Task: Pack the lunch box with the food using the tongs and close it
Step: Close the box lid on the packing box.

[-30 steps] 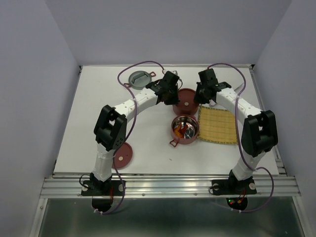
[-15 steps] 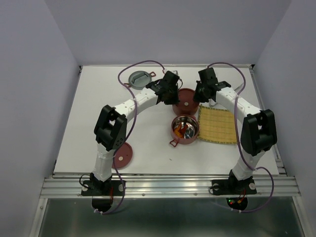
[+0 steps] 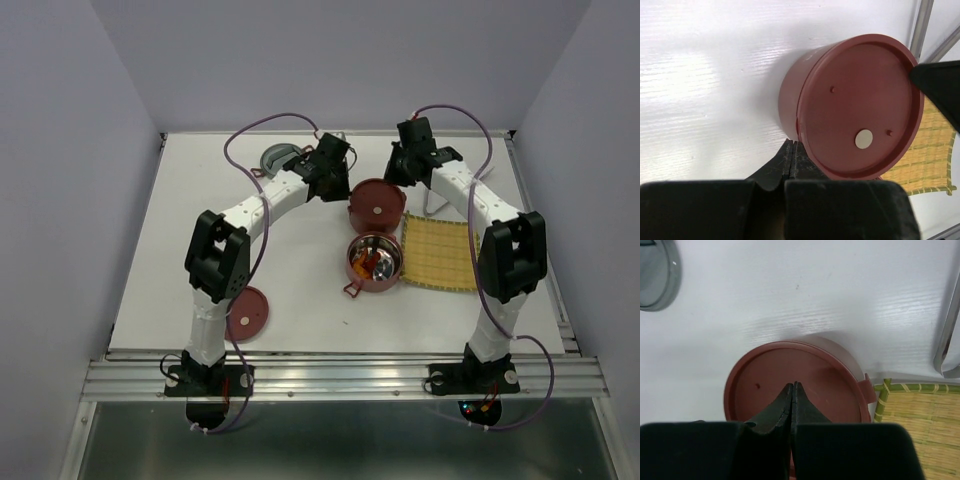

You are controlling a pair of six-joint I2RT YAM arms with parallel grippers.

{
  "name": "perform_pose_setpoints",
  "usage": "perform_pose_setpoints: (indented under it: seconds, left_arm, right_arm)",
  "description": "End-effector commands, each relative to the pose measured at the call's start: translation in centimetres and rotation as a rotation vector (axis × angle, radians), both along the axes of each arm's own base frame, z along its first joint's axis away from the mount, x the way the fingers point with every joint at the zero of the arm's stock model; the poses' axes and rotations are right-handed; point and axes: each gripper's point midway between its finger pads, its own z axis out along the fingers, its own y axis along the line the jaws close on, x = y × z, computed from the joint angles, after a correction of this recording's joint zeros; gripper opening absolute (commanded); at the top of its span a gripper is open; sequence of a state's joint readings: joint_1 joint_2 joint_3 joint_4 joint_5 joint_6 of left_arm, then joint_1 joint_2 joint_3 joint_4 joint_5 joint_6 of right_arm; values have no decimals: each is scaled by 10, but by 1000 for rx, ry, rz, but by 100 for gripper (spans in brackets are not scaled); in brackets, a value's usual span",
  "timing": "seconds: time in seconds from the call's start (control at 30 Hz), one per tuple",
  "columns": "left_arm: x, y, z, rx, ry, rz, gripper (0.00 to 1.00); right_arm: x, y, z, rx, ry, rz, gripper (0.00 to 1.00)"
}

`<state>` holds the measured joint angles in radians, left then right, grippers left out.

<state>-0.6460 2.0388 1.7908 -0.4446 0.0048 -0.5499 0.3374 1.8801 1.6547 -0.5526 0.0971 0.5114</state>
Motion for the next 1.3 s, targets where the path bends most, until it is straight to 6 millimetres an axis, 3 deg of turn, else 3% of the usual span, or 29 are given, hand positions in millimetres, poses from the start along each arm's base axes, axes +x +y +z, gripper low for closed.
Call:
perform_pose_setpoints:
  seconds: [0.0,0.13,0.23,0.33,0.47,0.57,0.73,0.87,1.07,1.17,1.27]
  left_arm:
    - [4,-8,4,-28,-8,-39,0]
    - [1,-6,-18,-5,33,-35,0]
    - [0,0,-22,16,37,-22,0]
    - [0,5,-6,12,3,-4,0]
    - [9,23,20,35,-62,69,0]
    - [13,39,35,38,-84,106,0]
    - [8,74,45,59,-85,159,0]
    - [-2,113,43,83,-77,223,0]
    - [-33,168,37,136,-54,302,0]
    - [-54,190,31,183,-35,339,0]
    - [-75,208,23,200,-10,368,0]
  right_arm:
    - [-3,8,-31,-36,71,30,1]
    - [-15,9,-62,-55,142,34,1]
    - [-21,6,-71,-65,164,29,1]
    - [-22,12,-56,-52,131,40,1]
    - [-17,24,-11,-32,26,68,1]
    - [-22,35,8,-29,-13,87,1]
    - [-39,46,11,-31,-14,110,1]
    - [-54,50,-11,-44,39,128,1]
    - [-72,44,-78,-111,181,121,1]
    - [-72,43,-78,-112,180,120,1]
    - [-64,44,-54,-106,121,119,1]
